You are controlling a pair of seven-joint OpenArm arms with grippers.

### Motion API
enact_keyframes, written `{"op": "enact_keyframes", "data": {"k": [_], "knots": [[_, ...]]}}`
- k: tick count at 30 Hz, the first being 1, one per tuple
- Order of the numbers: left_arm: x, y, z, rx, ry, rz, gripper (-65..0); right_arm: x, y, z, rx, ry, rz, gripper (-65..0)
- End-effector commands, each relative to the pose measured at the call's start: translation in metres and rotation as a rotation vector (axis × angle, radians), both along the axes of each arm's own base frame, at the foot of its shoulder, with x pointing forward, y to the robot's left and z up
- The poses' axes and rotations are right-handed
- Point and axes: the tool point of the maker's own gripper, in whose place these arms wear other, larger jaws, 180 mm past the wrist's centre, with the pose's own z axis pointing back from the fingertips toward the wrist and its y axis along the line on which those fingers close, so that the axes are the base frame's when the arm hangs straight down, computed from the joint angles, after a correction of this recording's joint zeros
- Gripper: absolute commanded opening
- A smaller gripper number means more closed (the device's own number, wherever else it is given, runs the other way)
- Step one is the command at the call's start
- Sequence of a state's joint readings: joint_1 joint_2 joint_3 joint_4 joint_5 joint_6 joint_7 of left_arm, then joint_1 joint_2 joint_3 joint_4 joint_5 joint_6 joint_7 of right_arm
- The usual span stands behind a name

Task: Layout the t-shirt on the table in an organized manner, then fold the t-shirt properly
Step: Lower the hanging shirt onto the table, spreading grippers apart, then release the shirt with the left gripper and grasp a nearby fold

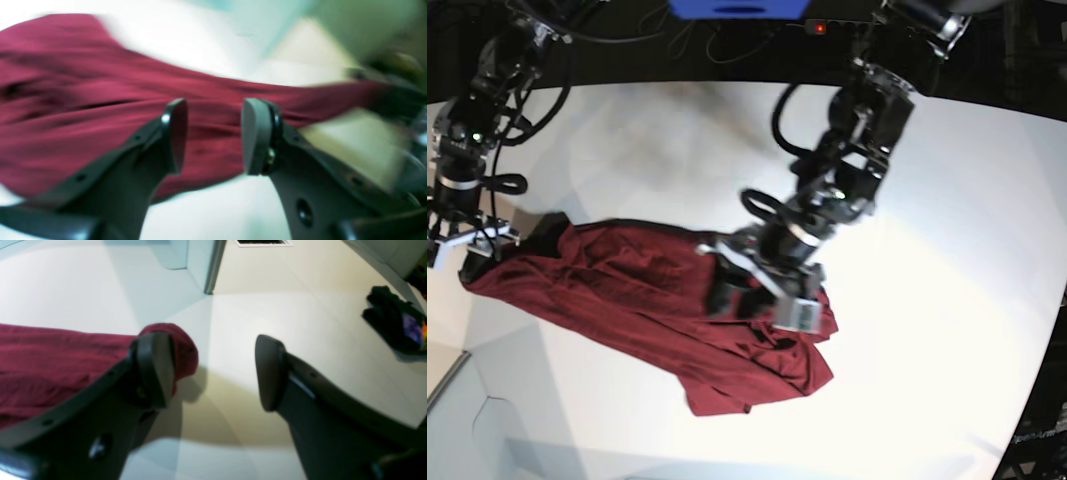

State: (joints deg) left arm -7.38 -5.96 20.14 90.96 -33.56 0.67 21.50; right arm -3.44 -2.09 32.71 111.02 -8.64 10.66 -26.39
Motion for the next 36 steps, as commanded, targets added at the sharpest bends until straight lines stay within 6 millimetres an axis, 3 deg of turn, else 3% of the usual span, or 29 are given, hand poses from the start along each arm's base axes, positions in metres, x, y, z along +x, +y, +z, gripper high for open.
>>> {"op": "enact_keyframes", "data": {"k": [1,6,10,15,19,26,29,31,34,36], "knots": [[0.014,0.014,0.009,-0.017,-0.03,0.044,-38.4,-0.002,0.003,0.012,-0.017,-0.044,0.002,-25.9],[0.049,0.081,-0.029,0.025,0.067,0.219,-37.9,-0.009,0.009,0.003,-0.001,-0.022,0.006,-25.8],[0.064,0.114,-0.068,0.054,0.175,0.304,-29.1,-0.011,0.012,-0.001,0.017,-0.018,0.0,-25.8],[0.068,0.118,-0.087,0.07,0.227,0.312,-19.3,-0.015,0.014,-0.006,0.017,-0.001,0.006,-25.8],[0.078,0.12,-0.078,0.058,0.183,0.335,-19.2,-0.016,0.014,-0.007,0.017,0.005,0.006,-25.8],[0.085,0.121,-0.098,0.058,0.206,0.375,-19.4,-0.016,0.014,-0.007,0.017,0.005,0.006,-25.8],[0.082,0.114,-0.108,0.088,0.225,0.347,-25.2,-0.016,0.013,-0.007,0.014,0.005,0.006,-25.8],[0.081,0.112,-0.109,0.096,0.223,0.338,-35.9,-0.017,0.012,-0.007,0.012,0.005,0.005,-25.8],[0.08,0.111,-0.109,0.088,0.224,0.337,-62.3,-0.017,0.012,-0.007,0.012,0.007,0.004,-25.9],[0.081,0.107,-0.1,0.077,0.205,0.328,-65.0,-0.017,0.012,-0.007,0.013,0.006,0.005,-25.9]]}}
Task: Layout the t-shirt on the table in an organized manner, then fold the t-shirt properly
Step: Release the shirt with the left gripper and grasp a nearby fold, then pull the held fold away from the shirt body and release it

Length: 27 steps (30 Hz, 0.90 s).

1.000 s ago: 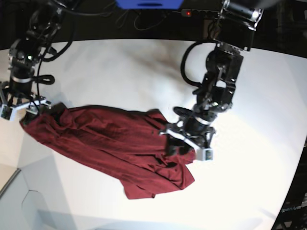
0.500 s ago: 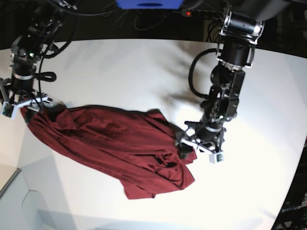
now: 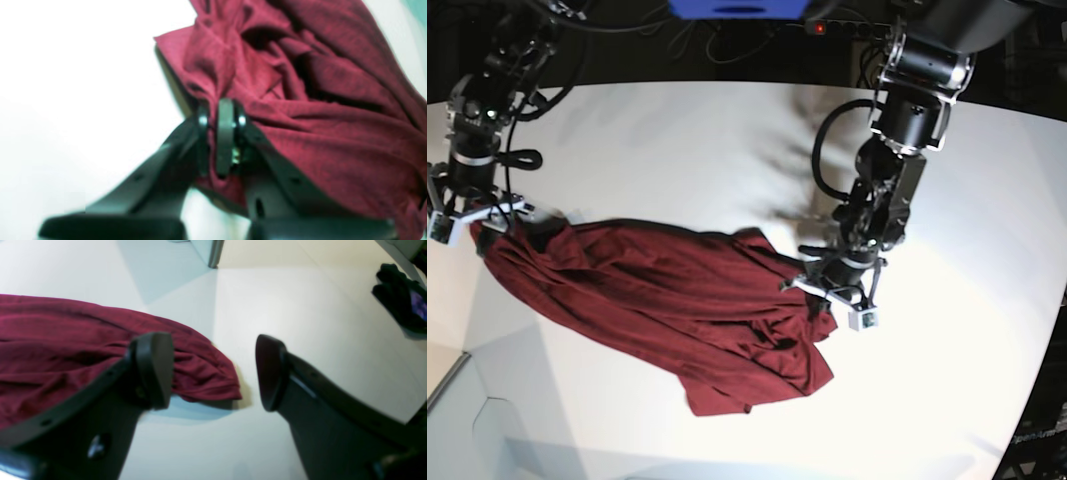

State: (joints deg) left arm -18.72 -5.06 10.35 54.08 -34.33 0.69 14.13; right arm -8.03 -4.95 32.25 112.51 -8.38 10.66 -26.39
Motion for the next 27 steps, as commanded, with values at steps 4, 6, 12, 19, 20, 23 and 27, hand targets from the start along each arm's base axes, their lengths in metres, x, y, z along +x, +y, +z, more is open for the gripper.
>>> {"op": "enact_keyframes", "data": {"k": [4,6,12,19,20,23,27], "knots": [[-0.005,-0.014,0.057,-0.048,-0.174,-0.027,-65.0,0.004,-0.002,0.016,-0.027,-0.051,0.002,-25.9],[-0.024,-0.016,0.082,-0.055,-0.247,-0.053,-64.6,0.005,-0.002,0.016,-0.027,-0.054,0.002,-25.9],[-0.087,-0.028,0.132,-0.103,-0.367,-0.106,-64.7,0.005,-0.003,0.017,-0.027,-0.057,-0.001,-25.9],[-0.133,-0.04,0.126,-0.116,-0.326,-0.168,-64.1,0.006,-0.006,0.021,-0.042,-0.058,0.0,-25.9],[-0.138,-0.045,0.121,-0.117,-0.311,-0.187,-64.1,0.006,-0.006,0.02,-0.041,-0.058,0.0,-25.9],[-0.154,-0.061,0.113,-0.115,-0.281,-0.26,-64.1,0.005,-0.007,0.019,-0.041,-0.056,-0.002,-25.9],[-0.178,-0.083,0.131,-0.139,-0.311,-0.36,-64.4,0.005,-0.007,0.02,-0.042,-0.057,-0.002,-25.9]]}}
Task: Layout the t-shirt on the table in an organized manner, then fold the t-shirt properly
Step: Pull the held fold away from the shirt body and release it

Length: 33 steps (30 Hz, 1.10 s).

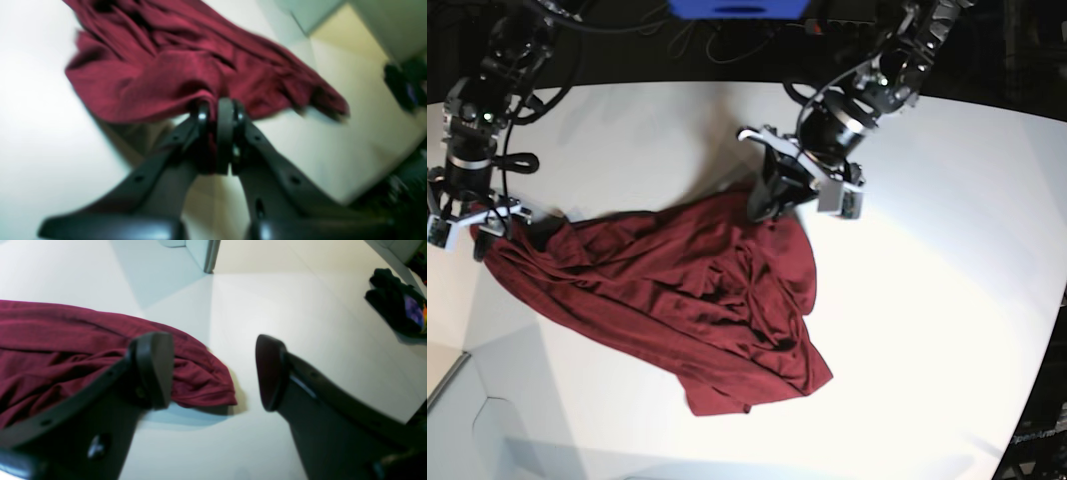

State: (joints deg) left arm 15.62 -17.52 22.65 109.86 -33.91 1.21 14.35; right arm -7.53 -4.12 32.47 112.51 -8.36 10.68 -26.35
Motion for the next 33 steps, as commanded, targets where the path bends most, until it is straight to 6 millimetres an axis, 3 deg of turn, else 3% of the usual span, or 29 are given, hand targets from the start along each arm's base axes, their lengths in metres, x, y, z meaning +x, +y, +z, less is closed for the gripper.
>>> {"op": "enact_keyframes", "data": {"k": [1,6,13,17,24,28,33], "knots": [[0.001,-0.003,0.023,-0.035,-0.067,-0.009,-64.4,0.003,-0.003,0.015,-0.027,-0.048,-0.001,-25.9],[-0.005,-0.012,0.027,-0.046,-0.067,-0.039,-64.5,0.003,-0.003,0.015,-0.028,-0.049,-0.001,-25.9],[-0.013,-0.01,-0.005,-0.007,0.011,-0.041,-64.1,0.003,-0.003,0.015,-0.028,-0.049,-0.002,-25.9],[-0.027,-0.015,-0.019,-0.003,0.058,-0.065,-63.8,0.003,-0.003,0.015,-0.028,-0.049,-0.002,-25.9],[-0.058,-0.045,-0.051,0.141,0.051,-0.241,-50.5,0.003,-0.002,0.015,-0.023,-0.049,-0.001,-25.8],[-0.06,-0.046,-0.052,0.145,0.048,-0.247,-41.7,0.003,-0.002,0.015,-0.023,-0.049,-0.001,-25.8],[-0.037,-0.027,-0.03,0.145,-0.021,-0.184,-41.1,0.002,-0.001,0.013,-0.022,-0.046,-0.002,-25.8]]}}
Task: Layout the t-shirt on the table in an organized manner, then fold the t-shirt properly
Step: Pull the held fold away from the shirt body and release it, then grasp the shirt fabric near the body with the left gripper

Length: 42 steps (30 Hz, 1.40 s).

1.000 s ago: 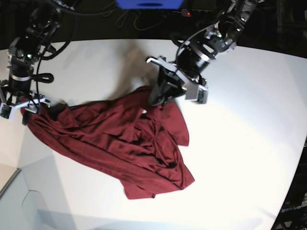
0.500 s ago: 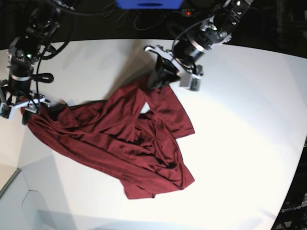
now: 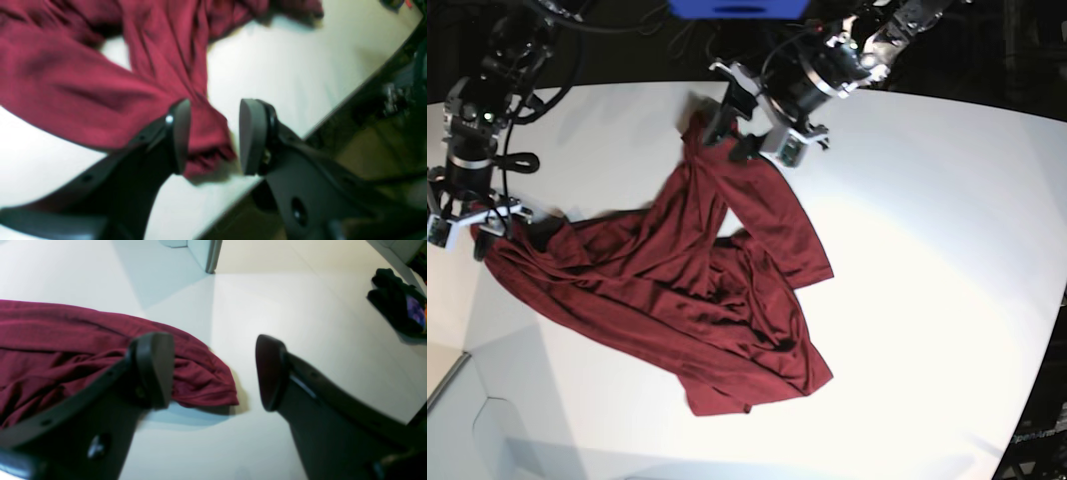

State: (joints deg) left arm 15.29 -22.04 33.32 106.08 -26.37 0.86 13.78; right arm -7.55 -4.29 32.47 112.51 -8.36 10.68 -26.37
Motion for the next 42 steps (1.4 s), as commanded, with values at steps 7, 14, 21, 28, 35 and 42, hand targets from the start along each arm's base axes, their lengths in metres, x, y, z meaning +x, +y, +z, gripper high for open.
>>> {"op": "enact_keyframes", "data": {"k": [7,14,21,28,35,42], "knots": [[0.082,0.051,0.02,-0.008,-0.112,0.239,-41.1,0.0,0.002,0.009,-0.005,-0.04,-0.005,-25.9],[0.13,0.065,-0.026,0.053,-0.037,0.327,-41.2,-0.001,0.008,0.004,0.02,-0.039,-0.01,-25.9],[0.119,0.087,-0.078,0.143,0.074,0.35,-41.2,-0.001,0.008,0.004,0.019,-0.04,-0.01,-25.8],[0.108,0.111,-0.12,0.229,0.165,0.367,-41.2,-0.001,0.008,0.003,0.022,-0.037,-0.01,-25.8],[0.082,0.134,-0.093,0.264,0.097,0.329,-41.2,0.0,0.008,0.004,0.02,-0.038,-0.007,-25.8],[0.052,0.166,-0.086,0.337,0.085,0.296,-41.2,-0.001,0.008,0.003,0.021,-0.038,-0.008,-25.8]]}}
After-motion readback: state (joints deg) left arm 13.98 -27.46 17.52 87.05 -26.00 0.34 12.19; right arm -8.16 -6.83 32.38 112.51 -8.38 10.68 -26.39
